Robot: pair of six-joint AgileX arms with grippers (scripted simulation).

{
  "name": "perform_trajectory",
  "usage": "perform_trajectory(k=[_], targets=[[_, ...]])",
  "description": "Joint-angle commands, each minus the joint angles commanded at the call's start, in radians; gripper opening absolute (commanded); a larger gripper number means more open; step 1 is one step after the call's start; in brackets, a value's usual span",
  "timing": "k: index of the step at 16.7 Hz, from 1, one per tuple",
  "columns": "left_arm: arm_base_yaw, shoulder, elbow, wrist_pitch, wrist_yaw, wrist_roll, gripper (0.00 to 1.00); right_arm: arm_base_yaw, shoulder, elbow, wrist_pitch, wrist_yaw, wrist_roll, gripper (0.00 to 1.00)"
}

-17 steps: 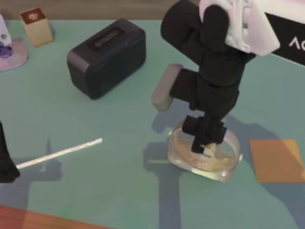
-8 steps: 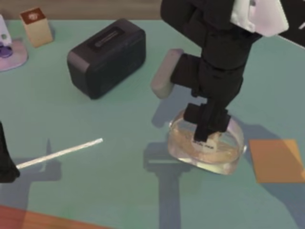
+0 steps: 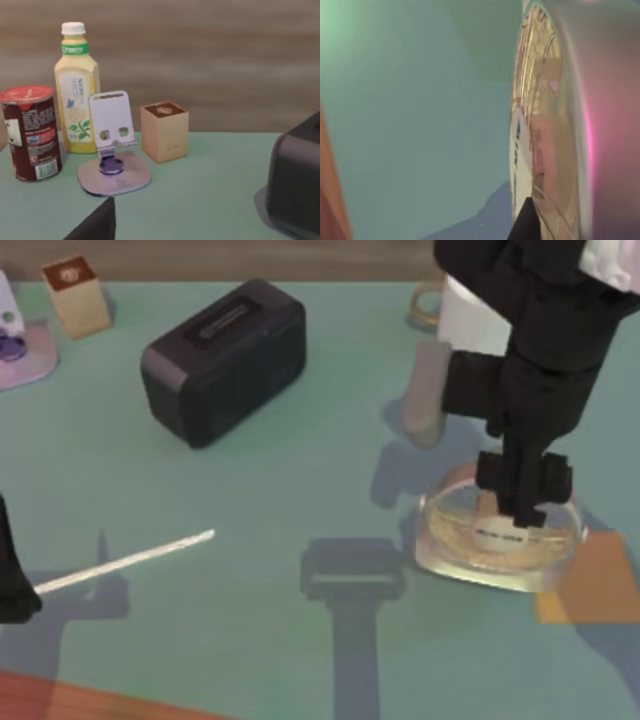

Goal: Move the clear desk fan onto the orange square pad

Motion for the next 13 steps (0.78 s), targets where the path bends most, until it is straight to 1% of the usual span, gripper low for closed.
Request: perform_trajectory(k=[5, 8, 10, 13], targets=[[0.000, 0.000, 0.000, 0.000, 0.000, 0.000, 1.00, -0.162, -0.127, -0.154, 0.034, 0.002, -0.327, 0.00], [0.000, 0.000, 0.000, 0.000, 0.000, 0.000, 1.00, -0.240, -0.189, -0.231, 0.051, 0.003, -0.477, 0.00], [0.000, 0.000, 0.000, 0.000, 0.000, 0.000, 1.00, -0.271, -0.214, -0.261, 0.057, 0.004, -0.530, 0.00], [0.000, 0.000, 0.000, 0.000, 0.000, 0.000, 1.00, -0.278, -0.220, -0.269, 0.059, 0.004, -0.542, 0.00]])
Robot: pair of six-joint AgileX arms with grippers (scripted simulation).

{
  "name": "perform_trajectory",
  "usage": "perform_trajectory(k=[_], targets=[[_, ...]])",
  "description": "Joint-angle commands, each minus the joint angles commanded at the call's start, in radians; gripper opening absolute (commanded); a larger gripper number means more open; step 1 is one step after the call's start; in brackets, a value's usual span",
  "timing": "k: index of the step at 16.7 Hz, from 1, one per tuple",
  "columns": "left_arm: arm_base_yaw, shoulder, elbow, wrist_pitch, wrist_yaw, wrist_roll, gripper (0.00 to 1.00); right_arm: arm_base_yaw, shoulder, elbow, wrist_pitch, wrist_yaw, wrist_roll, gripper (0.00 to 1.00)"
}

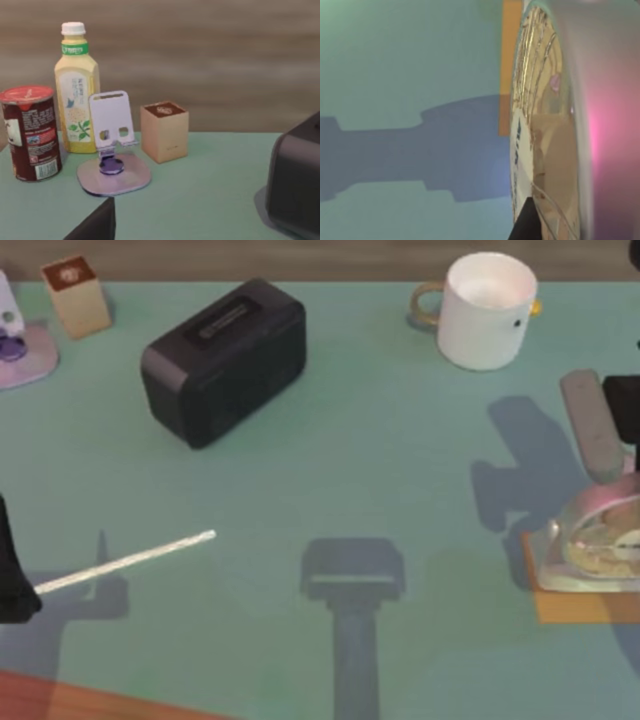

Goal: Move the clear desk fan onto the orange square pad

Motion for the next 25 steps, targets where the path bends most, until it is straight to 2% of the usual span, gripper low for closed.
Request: perform_trajectory(k=[4, 9, 13, 25], targets=[[0.000, 0.000, 0.000, 0.000, 0.000, 0.000, 1.00, 0.002, 0.004, -0.013, 0.016, -0.001, 0.005, 0.00], [0.000, 0.000, 0.000, 0.000, 0.000, 0.000, 1.00, -0.002, 0.016, -0.115, 0.131, 0.000, -0.002, 0.00], [0.000, 0.000, 0.000, 0.000, 0.000, 0.000, 1.00, -0.003, 0.016, -0.120, 0.136, 0.000, -0.003, 0.00], [0.000, 0.000, 0.000, 0.000, 0.000, 0.000, 1.00, -0.003, 0.016, -0.120, 0.136, 0.000, -0.003, 0.90]])
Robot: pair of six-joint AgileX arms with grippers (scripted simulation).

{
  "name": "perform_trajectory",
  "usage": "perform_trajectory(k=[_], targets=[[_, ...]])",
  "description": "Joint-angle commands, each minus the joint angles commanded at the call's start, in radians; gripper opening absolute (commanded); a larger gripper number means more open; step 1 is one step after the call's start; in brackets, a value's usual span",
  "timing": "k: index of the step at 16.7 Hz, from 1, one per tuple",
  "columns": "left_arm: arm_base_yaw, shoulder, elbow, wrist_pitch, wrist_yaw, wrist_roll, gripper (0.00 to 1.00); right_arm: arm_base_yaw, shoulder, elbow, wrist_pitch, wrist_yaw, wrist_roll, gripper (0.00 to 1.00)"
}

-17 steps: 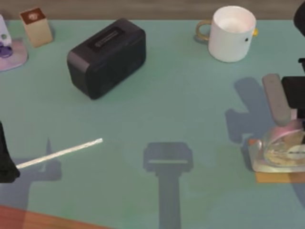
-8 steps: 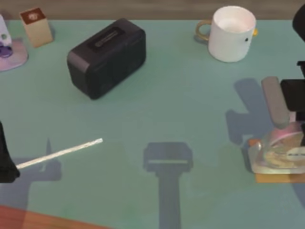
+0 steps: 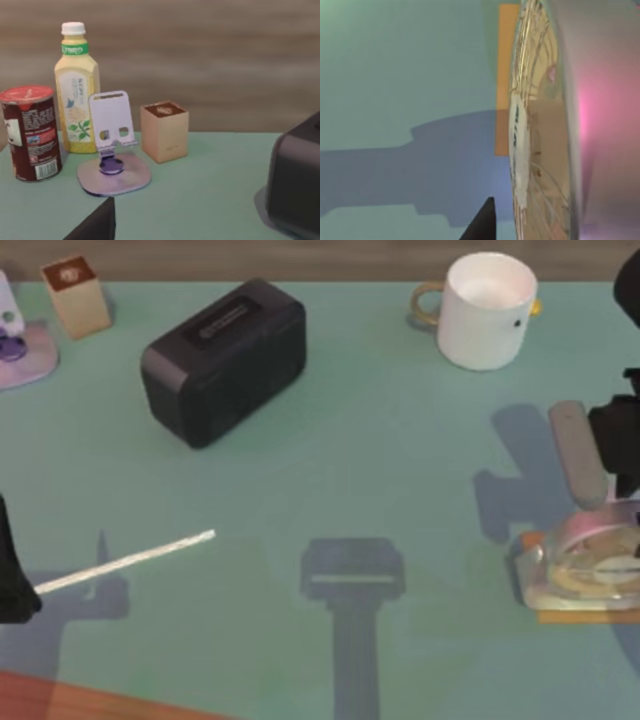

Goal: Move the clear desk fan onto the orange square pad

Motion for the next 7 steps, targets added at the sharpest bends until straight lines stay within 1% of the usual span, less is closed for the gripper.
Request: perform_trajectory(k=[1, 2, 7], targets=[[0.000, 0.000, 0.000, 0.000, 0.000, 0.000, 1.00, 0.000, 0.000, 0.000, 0.000, 0.000, 0.000, 0.98], [0.000, 0.000, 0.000, 0.000, 0.000, 0.000, 1.00, 0.000, 0.000, 0.000, 0.000, 0.000, 0.000, 1.00], [0.000, 0.000, 0.000, 0.000, 0.000, 0.000, 1.00, 0.000, 0.000, 0.000, 0.000, 0.000, 0.000, 1.00]])
